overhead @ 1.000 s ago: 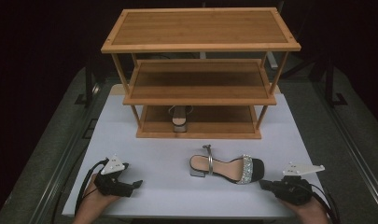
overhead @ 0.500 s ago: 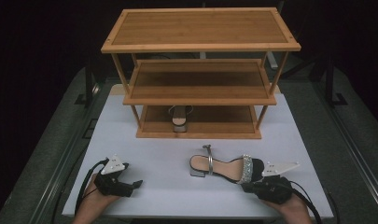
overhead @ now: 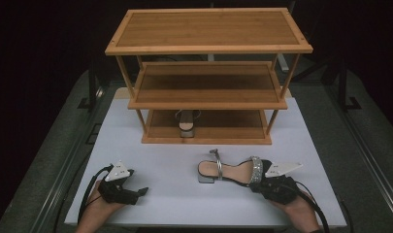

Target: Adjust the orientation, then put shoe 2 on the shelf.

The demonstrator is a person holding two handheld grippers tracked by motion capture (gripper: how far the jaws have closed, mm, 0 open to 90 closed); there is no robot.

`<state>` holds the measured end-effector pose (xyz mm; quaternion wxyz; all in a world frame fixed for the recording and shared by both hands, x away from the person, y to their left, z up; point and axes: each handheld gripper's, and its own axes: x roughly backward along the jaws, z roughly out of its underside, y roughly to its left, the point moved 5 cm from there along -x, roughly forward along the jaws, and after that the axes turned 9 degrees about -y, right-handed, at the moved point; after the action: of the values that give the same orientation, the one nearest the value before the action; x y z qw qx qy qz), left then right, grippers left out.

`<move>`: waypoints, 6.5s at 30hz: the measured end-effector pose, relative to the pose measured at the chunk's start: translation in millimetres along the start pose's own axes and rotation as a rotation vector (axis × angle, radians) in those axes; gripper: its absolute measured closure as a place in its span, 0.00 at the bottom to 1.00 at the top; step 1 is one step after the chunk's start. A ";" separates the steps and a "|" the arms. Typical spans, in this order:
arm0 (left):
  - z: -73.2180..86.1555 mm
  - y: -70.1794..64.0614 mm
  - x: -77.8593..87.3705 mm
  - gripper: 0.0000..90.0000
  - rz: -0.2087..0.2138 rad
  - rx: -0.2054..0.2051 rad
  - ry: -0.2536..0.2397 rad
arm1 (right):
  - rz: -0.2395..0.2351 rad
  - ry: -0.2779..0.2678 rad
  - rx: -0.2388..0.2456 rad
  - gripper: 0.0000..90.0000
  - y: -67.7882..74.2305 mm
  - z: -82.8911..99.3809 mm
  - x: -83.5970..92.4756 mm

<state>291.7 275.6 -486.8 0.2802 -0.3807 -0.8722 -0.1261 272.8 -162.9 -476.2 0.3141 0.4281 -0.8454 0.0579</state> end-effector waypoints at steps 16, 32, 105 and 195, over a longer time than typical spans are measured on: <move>-0.1 0.2 -0.1 0.14 0.001 0.001 0.000 | 0.071 -0.015 -0.023 0.98 -34.6 -17.8 -14.2; -0.2 0.3 -0.4 0.14 0.002 0.002 -0.001 | -0.100 -0.134 0.014 0.79 13.8 -55.6 -39.1; -0.2 0.4 -0.5 0.14 0.001 0.004 -0.003 | 0.075 -0.240 -0.245 0.39 -20.4 41.4 91.3; 0.3 0.1 -0.7 0.14 -0.001 0.004 -0.012 | -0.020 -0.350 -0.130 0.25 -52.6 -37.5 11.7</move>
<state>292.1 275.4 -487.5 0.2759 -0.3806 -0.8741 -0.1221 325.7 -190.2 -448.5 0.1896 0.4186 -0.8849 -0.0754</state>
